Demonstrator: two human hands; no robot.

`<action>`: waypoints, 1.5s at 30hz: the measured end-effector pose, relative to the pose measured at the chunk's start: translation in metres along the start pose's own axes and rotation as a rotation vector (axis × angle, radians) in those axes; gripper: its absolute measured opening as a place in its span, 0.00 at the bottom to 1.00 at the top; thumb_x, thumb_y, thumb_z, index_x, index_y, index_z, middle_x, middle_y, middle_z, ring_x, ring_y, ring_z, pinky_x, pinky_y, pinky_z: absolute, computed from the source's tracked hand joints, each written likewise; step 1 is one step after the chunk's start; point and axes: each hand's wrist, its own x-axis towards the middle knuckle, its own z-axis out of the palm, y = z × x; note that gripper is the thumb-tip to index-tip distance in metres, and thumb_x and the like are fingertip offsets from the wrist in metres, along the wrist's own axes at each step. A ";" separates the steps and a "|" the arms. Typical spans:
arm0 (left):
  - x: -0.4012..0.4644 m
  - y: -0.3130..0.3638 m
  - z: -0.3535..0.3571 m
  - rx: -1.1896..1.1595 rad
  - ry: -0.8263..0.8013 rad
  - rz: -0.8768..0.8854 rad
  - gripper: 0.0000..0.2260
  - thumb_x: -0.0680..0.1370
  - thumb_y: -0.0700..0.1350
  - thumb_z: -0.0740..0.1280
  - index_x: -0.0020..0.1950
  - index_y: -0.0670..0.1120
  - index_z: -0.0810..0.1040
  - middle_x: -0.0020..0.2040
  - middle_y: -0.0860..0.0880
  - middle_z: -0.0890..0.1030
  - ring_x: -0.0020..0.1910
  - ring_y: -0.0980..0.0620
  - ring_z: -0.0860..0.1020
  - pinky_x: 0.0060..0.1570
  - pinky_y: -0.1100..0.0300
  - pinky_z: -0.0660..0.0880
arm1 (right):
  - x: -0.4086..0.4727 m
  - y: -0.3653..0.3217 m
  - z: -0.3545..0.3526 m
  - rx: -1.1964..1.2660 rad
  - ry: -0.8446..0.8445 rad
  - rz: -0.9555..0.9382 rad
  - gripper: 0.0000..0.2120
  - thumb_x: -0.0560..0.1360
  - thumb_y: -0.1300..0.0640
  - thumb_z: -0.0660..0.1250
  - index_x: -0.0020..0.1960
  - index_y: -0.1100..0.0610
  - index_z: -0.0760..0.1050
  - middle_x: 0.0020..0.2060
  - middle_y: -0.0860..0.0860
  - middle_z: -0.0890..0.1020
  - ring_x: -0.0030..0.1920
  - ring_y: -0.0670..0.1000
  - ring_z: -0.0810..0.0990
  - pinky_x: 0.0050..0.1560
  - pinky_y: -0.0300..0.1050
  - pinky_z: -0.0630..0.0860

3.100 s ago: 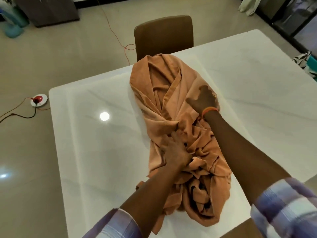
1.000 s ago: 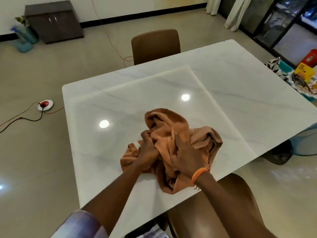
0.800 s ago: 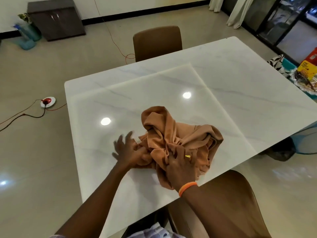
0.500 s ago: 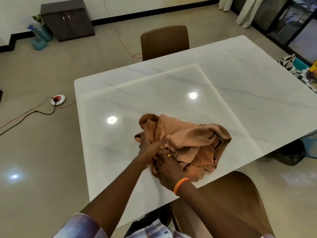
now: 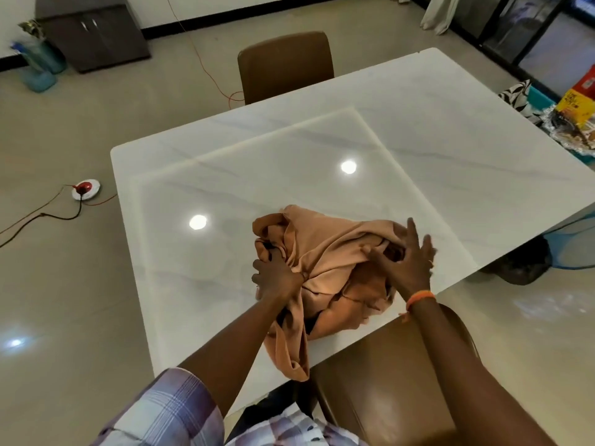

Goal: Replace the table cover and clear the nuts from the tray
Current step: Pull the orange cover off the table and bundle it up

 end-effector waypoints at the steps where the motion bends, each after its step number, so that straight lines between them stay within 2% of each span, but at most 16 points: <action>1: 0.001 0.002 0.001 -0.006 -0.003 -0.006 0.40 0.71 0.58 0.73 0.76 0.52 0.54 0.70 0.39 0.60 0.65 0.36 0.67 0.61 0.45 0.71 | 0.006 0.004 0.000 0.172 -0.128 0.080 0.54 0.59 0.30 0.74 0.77 0.39 0.49 0.77 0.53 0.56 0.77 0.58 0.53 0.74 0.64 0.55; 3: 0.000 0.007 0.001 -0.025 -0.017 -0.023 0.39 0.72 0.56 0.72 0.76 0.51 0.55 0.69 0.38 0.60 0.64 0.36 0.68 0.61 0.47 0.71 | 0.008 0.002 0.009 0.489 -0.318 0.089 0.48 0.59 0.32 0.76 0.73 0.40 0.60 0.71 0.49 0.70 0.70 0.52 0.69 0.70 0.60 0.66; 6: 0.004 0.011 0.003 -0.121 -0.030 -0.060 0.34 0.73 0.49 0.70 0.75 0.51 0.58 0.69 0.38 0.63 0.63 0.36 0.69 0.59 0.48 0.71 | -0.005 -0.023 0.023 0.457 -0.164 -0.013 0.35 0.62 0.39 0.75 0.66 0.45 0.70 0.61 0.47 0.77 0.60 0.49 0.77 0.62 0.56 0.75; 10: -0.001 0.019 -0.015 -0.405 -0.167 0.145 0.21 0.74 0.41 0.72 0.66 0.45 0.73 0.57 0.50 0.76 0.63 0.45 0.75 0.53 0.65 0.76 | -0.055 -0.061 0.048 -0.101 0.001 -0.495 0.32 0.63 0.34 0.65 0.65 0.43 0.66 0.62 0.54 0.72 0.56 0.57 0.74 0.53 0.53 0.75; 13: -0.005 -0.005 -0.043 -0.670 -0.485 0.147 0.14 0.77 0.38 0.69 0.62 0.41 0.76 0.52 0.47 0.82 0.46 0.53 0.82 0.43 0.60 0.80 | -0.079 -0.066 0.077 -0.582 0.024 -0.622 0.29 0.66 0.34 0.66 0.64 0.42 0.69 0.65 0.56 0.71 0.54 0.63 0.75 0.54 0.62 0.71; 16: 0.004 -0.043 -0.057 -1.291 -0.723 -0.172 0.19 0.79 0.47 0.58 0.67 0.40 0.73 0.52 0.38 0.82 0.46 0.42 0.83 0.46 0.50 0.81 | -0.090 -0.047 0.104 -0.717 -0.032 -0.708 0.26 0.61 0.41 0.71 0.59 0.43 0.73 0.63 0.56 0.74 0.49 0.64 0.77 0.53 0.68 0.70; 18: 0.004 -0.046 -0.057 -1.387 -0.711 -0.157 0.23 0.78 0.57 0.61 0.66 0.44 0.76 0.54 0.39 0.82 0.49 0.41 0.82 0.47 0.49 0.80 | -0.103 -0.044 0.117 -0.754 -0.055 -0.750 0.24 0.60 0.45 0.73 0.56 0.44 0.74 0.62 0.55 0.75 0.49 0.64 0.77 0.54 0.71 0.69; 22: 0.001 -0.023 -0.043 -0.792 -0.403 0.090 0.42 0.62 0.67 0.76 0.70 0.49 0.69 0.57 0.49 0.81 0.52 0.50 0.82 0.48 0.55 0.80 | -0.109 -0.051 0.116 -0.652 -0.189 -0.640 0.20 0.63 0.47 0.68 0.55 0.46 0.76 0.63 0.55 0.74 0.54 0.64 0.75 0.60 0.69 0.67; 26: 0.010 -0.023 -0.033 -0.553 -0.159 0.046 0.53 0.49 0.69 0.79 0.70 0.51 0.69 0.60 0.51 0.79 0.56 0.49 0.79 0.57 0.53 0.77 | -0.096 -0.050 0.072 0.040 -0.380 -0.534 0.14 0.68 0.53 0.63 0.49 0.52 0.84 0.56 0.53 0.82 0.54 0.52 0.80 0.58 0.55 0.75; 29: 0.008 -0.021 -0.027 -0.464 -0.116 0.079 0.47 0.54 0.66 0.76 0.69 0.52 0.69 0.60 0.50 0.79 0.57 0.46 0.78 0.56 0.54 0.74 | -0.069 -0.043 0.033 0.219 0.020 -0.326 0.15 0.69 0.47 0.67 0.50 0.55 0.81 0.50 0.52 0.83 0.53 0.49 0.80 0.56 0.55 0.78; 31: 0.006 -0.022 -0.026 -0.486 -0.086 0.088 0.49 0.53 0.67 0.77 0.70 0.52 0.69 0.60 0.50 0.79 0.58 0.45 0.78 0.56 0.53 0.75 | -0.045 -0.034 0.028 0.008 0.071 -0.219 0.31 0.66 0.39 0.73 0.65 0.50 0.73 0.67 0.53 0.73 0.69 0.54 0.69 0.69 0.55 0.68; 33: 0.003 -0.025 -0.024 -0.509 -0.095 0.035 0.57 0.49 0.71 0.77 0.73 0.52 0.64 0.65 0.49 0.76 0.63 0.45 0.76 0.61 0.48 0.74 | -0.036 -0.028 0.045 0.043 -0.216 0.054 0.51 0.60 0.31 0.73 0.76 0.44 0.55 0.75 0.52 0.61 0.74 0.56 0.60 0.72 0.55 0.62; 37: -0.011 -0.033 -0.028 -0.293 -0.292 -0.407 0.60 0.48 0.75 0.74 0.72 0.49 0.59 0.64 0.40 0.69 0.62 0.37 0.72 0.45 0.36 0.75 | -0.046 -0.009 0.076 -0.027 -0.331 0.111 0.55 0.55 0.21 0.67 0.74 0.36 0.48 0.70 0.54 0.70 0.67 0.60 0.72 0.66 0.60 0.69; 40: -0.014 -0.038 -0.025 -0.731 -0.566 -0.490 0.47 0.60 0.61 0.80 0.70 0.43 0.64 0.52 0.38 0.79 0.44 0.43 0.80 0.45 0.44 0.80 | -0.051 -0.008 0.074 -0.009 -0.318 0.050 0.56 0.54 0.21 0.65 0.75 0.38 0.50 0.65 0.55 0.75 0.62 0.60 0.75 0.63 0.58 0.73; 42: -0.013 -0.042 -0.013 -1.007 -0.512 -0.431 0.49 0.54 0.52 0.84 0.70 0.45 0.66 0.54 0.38 0.81 0.43 0.43 0.81 0.50 0.43 0.80 | -0.053 -0.007 0.074 -0.014 -0.337 0.053 0.53 0.56 0.23 0.65 0.75 0.38 0.53 0.66 0.54 0.75 0.62 0.59 0.75 0.63 0.55 0.72; 45: -0.016 -0.052 -0.001 -1.088 -0.409 -0.323 0.56 0.44 0.56 0.85 0.69 0.46 0.70 0.61 0.38 0.79 0.46 0.45 0.82 0.37 0.51 0.81 | -0.055 -0.007 0.074 0.116 -0.354 0.074 0.47 0.56 0.25 0.69 0.71 0.37 0.60 0.67 0.47 0.74 0.64 0.54 0.74 0.65 0.55 0.71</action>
